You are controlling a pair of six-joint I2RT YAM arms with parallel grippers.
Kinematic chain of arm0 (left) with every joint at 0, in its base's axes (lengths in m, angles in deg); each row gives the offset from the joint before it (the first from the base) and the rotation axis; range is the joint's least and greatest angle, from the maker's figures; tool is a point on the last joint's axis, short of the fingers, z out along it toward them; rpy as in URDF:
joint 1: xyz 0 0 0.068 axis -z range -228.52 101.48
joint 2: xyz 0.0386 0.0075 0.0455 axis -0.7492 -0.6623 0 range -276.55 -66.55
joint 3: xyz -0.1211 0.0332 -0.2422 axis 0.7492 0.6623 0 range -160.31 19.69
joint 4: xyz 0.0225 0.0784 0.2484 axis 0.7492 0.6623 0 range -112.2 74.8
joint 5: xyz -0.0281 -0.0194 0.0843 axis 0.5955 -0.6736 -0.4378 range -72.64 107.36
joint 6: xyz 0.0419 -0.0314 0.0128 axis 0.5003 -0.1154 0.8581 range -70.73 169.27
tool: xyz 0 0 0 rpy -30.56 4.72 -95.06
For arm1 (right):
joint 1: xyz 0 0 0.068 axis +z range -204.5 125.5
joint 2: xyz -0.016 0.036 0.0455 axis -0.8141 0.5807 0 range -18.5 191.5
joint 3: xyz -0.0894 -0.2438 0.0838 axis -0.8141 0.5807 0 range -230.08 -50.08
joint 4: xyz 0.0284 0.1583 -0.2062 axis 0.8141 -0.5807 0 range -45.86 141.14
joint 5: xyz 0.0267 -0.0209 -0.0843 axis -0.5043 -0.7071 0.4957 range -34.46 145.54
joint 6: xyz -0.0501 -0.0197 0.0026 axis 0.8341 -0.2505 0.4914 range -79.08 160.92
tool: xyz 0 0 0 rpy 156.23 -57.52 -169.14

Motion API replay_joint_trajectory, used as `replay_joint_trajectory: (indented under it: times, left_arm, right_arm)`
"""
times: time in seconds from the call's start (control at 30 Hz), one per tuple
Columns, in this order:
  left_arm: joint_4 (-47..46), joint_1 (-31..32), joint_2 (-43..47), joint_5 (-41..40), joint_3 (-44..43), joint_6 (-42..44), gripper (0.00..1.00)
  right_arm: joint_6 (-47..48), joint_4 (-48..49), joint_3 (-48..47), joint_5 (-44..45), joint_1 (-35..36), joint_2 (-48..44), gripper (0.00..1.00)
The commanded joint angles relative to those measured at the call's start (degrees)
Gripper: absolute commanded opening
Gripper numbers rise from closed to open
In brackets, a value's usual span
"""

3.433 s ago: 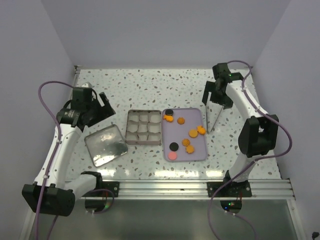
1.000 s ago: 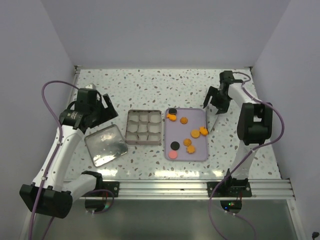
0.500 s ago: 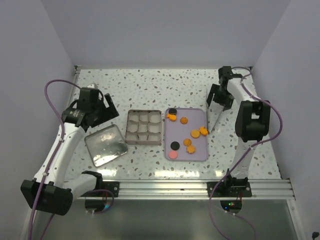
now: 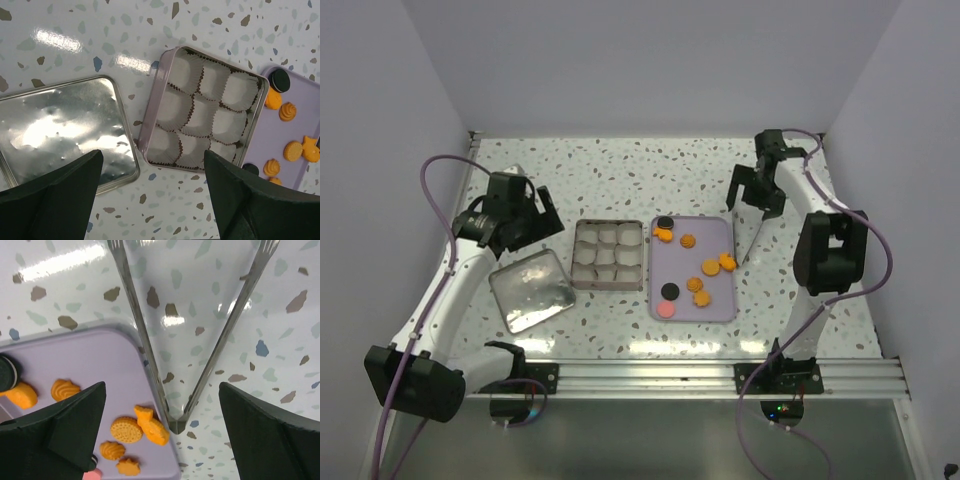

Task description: Pack the cookies

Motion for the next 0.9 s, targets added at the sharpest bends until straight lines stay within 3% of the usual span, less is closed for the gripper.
replay_joint_trajectory:
  times: [0.0, 0.3, 0.5, 0.63, 0.87]
  left_arm:
    - [-3.1, 0.6, -0.1, -0.6, 0.2, -0.7, 0.87]
    - [-2.7, 0.8, 0.0, -1.1, 0.8, 0.1, 0.87]
    - [-2.9, 0.8, -0.5, -1.3, 0.4, 0.9, 0.87]
    - [-2.7, 0.8, -1.0, -1.9, -0.6, 1.6, 0.87]
    - [-2.7, 0.8, -1.7, -2.5, -0.5, 2.2, 0.87]
  right_arm:
    - [0.7, 0.3, 4.0, -0.4, 0.4, -4.1, 0.99]
    - [-0.5, 2.7, 9.7, 1.7, 0.5, -2.4, 0.99]
    - [-2.6, 5.1, 10.1, -1.1, 0.4, 1.0, 0.99]
    - [-2.9, 4.8, 9.3, 1.5, 0.3, 3.5, 0.98]
    - [-4.0, 7.1, 10.6, 0.6, -0.2, 4.8, 0.85]
